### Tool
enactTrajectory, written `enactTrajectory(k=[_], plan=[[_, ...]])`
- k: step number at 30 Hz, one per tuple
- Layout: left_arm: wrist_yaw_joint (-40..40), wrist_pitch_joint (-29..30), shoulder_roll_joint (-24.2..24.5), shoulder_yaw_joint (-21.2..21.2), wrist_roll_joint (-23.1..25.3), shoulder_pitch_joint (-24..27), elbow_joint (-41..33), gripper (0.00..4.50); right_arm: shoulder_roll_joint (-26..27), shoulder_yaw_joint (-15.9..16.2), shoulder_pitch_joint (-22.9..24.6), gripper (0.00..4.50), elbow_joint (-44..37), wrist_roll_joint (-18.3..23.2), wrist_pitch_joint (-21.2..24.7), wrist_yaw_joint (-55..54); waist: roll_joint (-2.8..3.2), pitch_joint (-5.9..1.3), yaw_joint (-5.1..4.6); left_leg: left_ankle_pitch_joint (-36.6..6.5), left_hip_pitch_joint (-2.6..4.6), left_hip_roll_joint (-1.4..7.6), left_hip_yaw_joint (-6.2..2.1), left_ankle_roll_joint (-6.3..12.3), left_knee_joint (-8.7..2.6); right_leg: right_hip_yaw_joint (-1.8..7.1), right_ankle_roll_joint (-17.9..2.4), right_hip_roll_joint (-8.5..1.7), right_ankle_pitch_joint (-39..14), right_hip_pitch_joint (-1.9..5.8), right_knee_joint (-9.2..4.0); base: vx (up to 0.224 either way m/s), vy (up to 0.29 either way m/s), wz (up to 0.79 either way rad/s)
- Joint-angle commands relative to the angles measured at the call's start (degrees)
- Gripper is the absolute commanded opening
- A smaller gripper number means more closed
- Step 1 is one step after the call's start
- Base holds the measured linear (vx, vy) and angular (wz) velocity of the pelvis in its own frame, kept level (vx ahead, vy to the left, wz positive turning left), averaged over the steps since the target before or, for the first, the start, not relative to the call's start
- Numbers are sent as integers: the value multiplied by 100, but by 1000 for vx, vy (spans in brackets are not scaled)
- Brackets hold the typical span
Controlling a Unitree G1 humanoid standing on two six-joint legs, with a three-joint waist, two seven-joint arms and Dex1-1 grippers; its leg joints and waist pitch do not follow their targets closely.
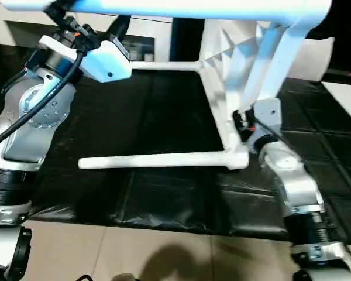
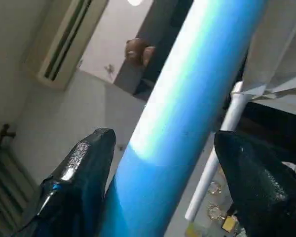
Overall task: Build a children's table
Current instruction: Flip table
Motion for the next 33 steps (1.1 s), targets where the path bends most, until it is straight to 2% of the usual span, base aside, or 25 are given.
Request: enactTrajectory(k=[1,3,8,12,14,17,18,20,22,26,27,28,31,32,33], plan=[[-214,39,-23,-157,-89,-53,60,330,-395,261,-193,200,-288,-676,1,107,26,-410,36,-281,10,530,-276,185,-368,614,42,-959,-1172,354,-446,0,0,0],[-244,71,-24,-161,-135,-62,77,327,-457,270,-210,200,-319,-704,41,117,43,-409,63,-248,19,533,-276,224,-368,602,130,-932,-1231,331,-452,0,0,0],[-373,228,-44,-91,-285,-80,77,272,-625,325,-262,200,-471,-770,113,161,49,-424,98,-200,7,537,-278,230,-367,601,187,-937,-1185,335,-441,0,0,0],[-780,493,-64,-3,-667,-141,0,251,-888,396,-383,200,-636,-784,233,351,46,-421,120,-157,9,517,-262,271,-363,598,229,-927,-1231,329,-449,0,0,0],[-1046,711,-83,-2,-902,-158,-16,234,-1038,384,-501,200,-745,-702,359,550,50,-414,150,-194,7,491,-249,280,-361,586,359,-920,-1474,327,-484,0,0,0],[-1315,980,-96,15,-1129,-194,-1,225,-1251,371,-699,200,-846,-620,513,827,55,-411,175,-195,10,504,-252,293,-362,581,417,-904,-1515,318,-485,0,0,0],[-1332,1005,-98,23,-1150,-197,-1,217,-1274,374,-722,200,-853,-608,531,859,10,-409,168,-197,10,499,-249,299,-361,577,443,-896,-1537,317,-487,0,0,0],[-1529,1251,-144,87,-1393,-205,-32,212,-1458,398,-908,200,-853,-515,626,1124,38,-409,209,-212,2,442,-223,307,-349,559,611,-888,-1801,319,-538,0,0,0],[-1617,1360,-170,121,-1469,-204,-59,207,-1551,415,-998,200,-832,-482,656,1239,41,-412,223,-195,6,450,-227,320,-350,552,656,-880,-1803,315,-544,0,0,0],[-1924,1826,-316,245,-1936,-150,-213,200,-1910,532,-1345,200,-603,-509,590,1659,37,-418,235,-221,6,476,-236,334,-347,545,613,-880,-1664,313,-519,0,0,0],[-2152,2177,-385,271,-2203,-107,-423,198,-2124,595,-1563,200,-430,-528,526,1932,55,-425,232,-235,9,474,-232,332,-344,543,573,-883,-1660,318,-513,0,0,0],[-2219,2335,-418,275,-2285,-84,-542,197,-2231,607,-1698,200,-348,-512,485,2099,44,-421,237,-248,8,465,-222,338,-335,539,507,-886,-1681,327,-513,0,0,0],[-2271,2648,-520,318,-2468,-43,-715,195,-2388,597,-1932,200,-192,-535,338,2263,36,-407,249,-239,-19,441,-202,402,-319,538,524,-859,-1763,321,-531,0,0,0],[-2145,2806,-638,444,-2533,-57,-727,191,-2457,552,-2088,256,-104,-463,221,2422,29,-401,250,-279,-11,416,-188,408,-312,515,596,-840,-1921,313,-566,0,0,0],[-1995,2889,-720,579,-2558,-78,-703,190,-2468,498,-2197,270,-80,-356,122,2548,30,-401,250,-292,-8,419,-196,411,-315,505,621,-837,-1974,314,-580,0,0,0]])
